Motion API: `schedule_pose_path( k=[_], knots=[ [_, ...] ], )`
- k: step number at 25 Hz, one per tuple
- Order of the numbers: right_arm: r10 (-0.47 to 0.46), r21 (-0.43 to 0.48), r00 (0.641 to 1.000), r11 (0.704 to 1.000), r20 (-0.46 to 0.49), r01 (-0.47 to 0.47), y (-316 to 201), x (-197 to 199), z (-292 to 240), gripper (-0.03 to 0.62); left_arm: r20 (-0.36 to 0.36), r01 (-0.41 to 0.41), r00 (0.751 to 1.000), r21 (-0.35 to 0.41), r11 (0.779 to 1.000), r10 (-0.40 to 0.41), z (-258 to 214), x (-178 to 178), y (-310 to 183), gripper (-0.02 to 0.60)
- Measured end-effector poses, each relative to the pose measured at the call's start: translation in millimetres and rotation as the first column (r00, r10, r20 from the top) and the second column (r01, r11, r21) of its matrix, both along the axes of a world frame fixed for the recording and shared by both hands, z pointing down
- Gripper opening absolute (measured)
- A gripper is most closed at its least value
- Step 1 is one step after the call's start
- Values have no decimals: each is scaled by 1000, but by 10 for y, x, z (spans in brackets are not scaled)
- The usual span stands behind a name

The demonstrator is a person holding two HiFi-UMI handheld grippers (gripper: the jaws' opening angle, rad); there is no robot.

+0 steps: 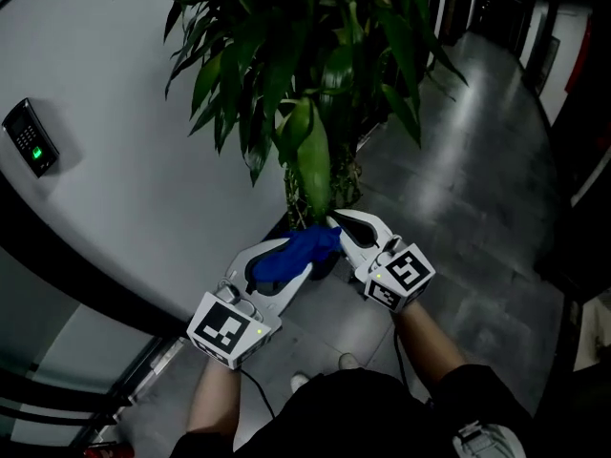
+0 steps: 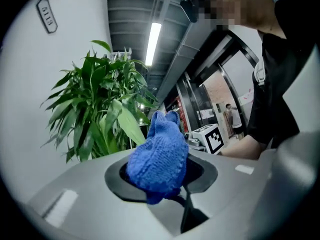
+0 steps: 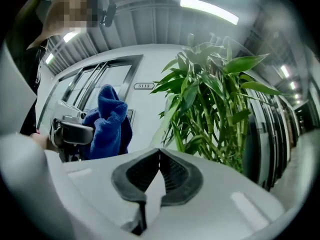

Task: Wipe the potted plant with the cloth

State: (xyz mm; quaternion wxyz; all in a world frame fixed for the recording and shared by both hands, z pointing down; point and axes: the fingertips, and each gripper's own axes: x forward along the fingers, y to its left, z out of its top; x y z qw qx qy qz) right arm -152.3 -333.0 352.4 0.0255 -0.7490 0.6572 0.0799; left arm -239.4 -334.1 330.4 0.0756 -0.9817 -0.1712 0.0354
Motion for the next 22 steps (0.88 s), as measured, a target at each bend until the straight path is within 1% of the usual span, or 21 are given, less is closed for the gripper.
schedule_pose_path(
  k=[3, 6, 8, 10, 12, 14, 16, 19, 22],
  knots=[
    [61, -62, 998, 996, 7, -60, 236, 70, 173, 3, -8, -42, 999, -124, 991, 41, 115, 5, 40, 156],
    [100, -70, 995, 993, 18, -98, 545, 204, 215, 3, -45, -46, 998, -188, 981, 39, 164, 75, 96, 156],
    [118, -58, 992, 992, 34, -116, 765, 342, 215, 3, -56, -42, 998, -196, 980, 32, 163, 152, 204, 156],
    [136, -27, 989, 990, 59, -135, 1073, 548, 192, 3, -68, -31, 998, -187, 982, 19, 128, 309, 438, 156],
    [140, 21, 987, 990, 82, -142, 1475, 780, 167, 3, -85, 4, 996, -191, 982, -20, 102, 515, 772, 155],
    [124, 50, 988, 990, 88, -128, 1840, 956, 187, 3, -106, 51, 991, -217, 975, -76, 122, 676, 1064, 156],
    [124, 50, 989, 991, 80, -128, 2158, 1090, 236, 3, -130, 84, 984, -242, 967, -118, 150, 800, 1286, 156],
    [140, 49, 988, 988, 70, -143, 2665, 1338, 240, 3, -170, 98, 974, -267, 959, -147, 125, 1054, 1658, 156],
    [152, 47, 986, 987, 75, -156, 3179, 1624, 271, 3, -171, 104, 972, -293, 950, -160, 132, 1391, 2069, 156]
  ],
)
